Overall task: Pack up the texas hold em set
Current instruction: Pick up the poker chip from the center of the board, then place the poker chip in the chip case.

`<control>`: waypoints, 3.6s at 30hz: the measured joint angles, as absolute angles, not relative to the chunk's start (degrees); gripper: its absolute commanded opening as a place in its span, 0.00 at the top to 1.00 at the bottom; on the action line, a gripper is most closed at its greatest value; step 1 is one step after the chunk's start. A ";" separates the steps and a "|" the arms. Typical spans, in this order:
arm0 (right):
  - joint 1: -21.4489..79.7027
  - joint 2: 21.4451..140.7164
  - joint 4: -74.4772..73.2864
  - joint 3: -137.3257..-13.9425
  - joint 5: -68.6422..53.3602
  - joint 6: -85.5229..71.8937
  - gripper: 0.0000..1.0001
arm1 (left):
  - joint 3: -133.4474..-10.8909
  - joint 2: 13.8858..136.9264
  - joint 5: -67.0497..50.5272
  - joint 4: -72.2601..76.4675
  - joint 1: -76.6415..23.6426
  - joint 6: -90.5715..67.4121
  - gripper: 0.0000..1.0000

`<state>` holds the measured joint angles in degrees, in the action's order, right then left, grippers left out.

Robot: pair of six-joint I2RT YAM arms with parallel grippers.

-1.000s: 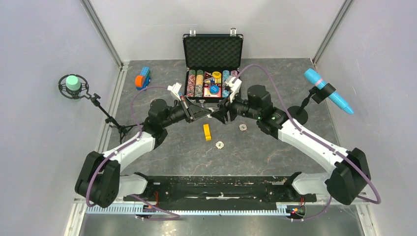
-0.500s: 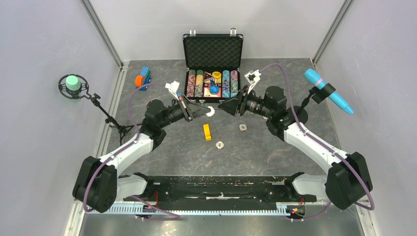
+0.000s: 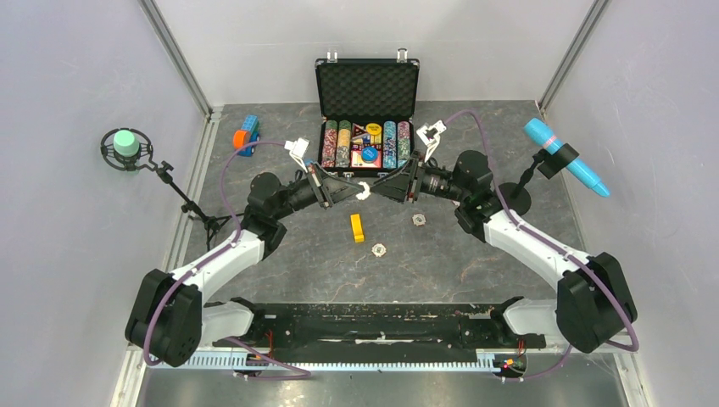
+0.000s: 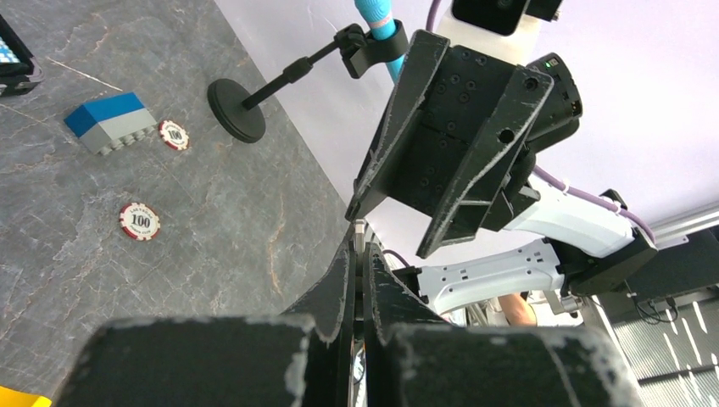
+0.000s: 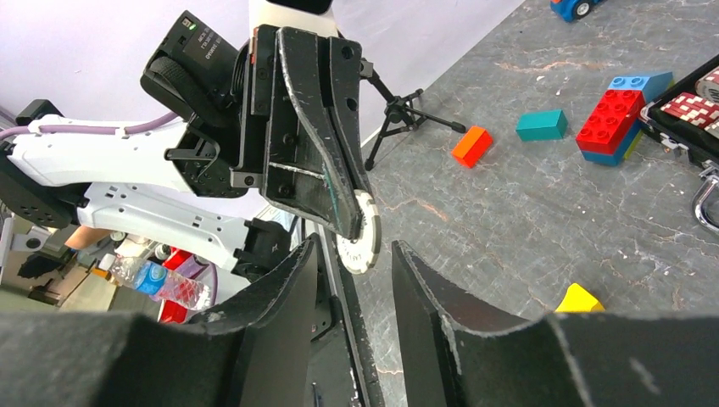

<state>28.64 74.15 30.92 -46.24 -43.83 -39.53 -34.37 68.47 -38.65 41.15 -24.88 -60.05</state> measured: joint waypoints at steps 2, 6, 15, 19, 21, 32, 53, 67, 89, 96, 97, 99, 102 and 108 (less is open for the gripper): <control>28.64 74.48 31.20 -46.24 -44.07 -39.86 0.63 | -34.37 68.47 -39.16 41.45 -24.95 -60.05 0.98; 28.64 75.07 32.01 -46.24 -44.75 -40.80 0.66 | -34.39 68.47 -39.40 42.22 -25.32 -60.05 0.98; 28.73 75.50 32.99 -46.24 -46.22 -41.52 0.74 | -34.94 68.49 -39.62 43.46 -25.87 -60.05 0.98; 28.86 76.29 33.78 -46.19 -46.87 -42.19 0.75 | -35.00 68.51 -39.59 43.53 -25.91 -60.05 0.98; 29.04 76.49 34.13 -46.13 -47.11 -42.52 0.78 | -35.05 68.51 -39.59 43.55 -25.96 -60.05 0.98; 29.12 77.38 37.82 -45.71 -48.42 -45.47 1.00 | -35.31 68.64 -39.72 44.40 -26.22 -60.03 0.92; 29.61 77.80 19.44 -50.98 -38.54 -23.75 1.00 | -37.82 64.69 -36.42 27.24 -20.88 -54.74 0.00; 29.63 95.61 13.58 -66.13 -31.35 3.27 1.00 | -47.22 58.59 -22.63 -9.47 -12.99 -39.20 0.00; 32.12 124.20 0.51 -94.63 -38.98 33.54 1.00 | -50.30 59.75 -14.92 -24.36 -10.61 -26.13 0.00; 33.78 128.22 -0.49 -97.25 -36.51 38.35 1.00 | -50.30 60.10 -14.83 -24.32 -10.44 -25.87 0.00; 34.02 128.62 -0.58 -97.41 -35.70 39.05 1.00 | -50.30 60.10 -14.83 -24.32 -10.33 -25.87 0.00; 34.39 129.23 -0.78 -97.58 -34.20 40.36 1.00 | -50.30 60.10 -14.81 -24.32 -10.17 -25.87 0.00; 34.79 129.71 -1.17 -97.65 -32.21 41.80 1.00 | -50.30 60.12 -14.79 -24.32 -10.02 -25.87 0.00; 35.07 129.84 -1.15 -97.73 -29.30 43.62 1.00 | -50.30 60.12 -14.81 -24.32 -9.91 -25.87 0.00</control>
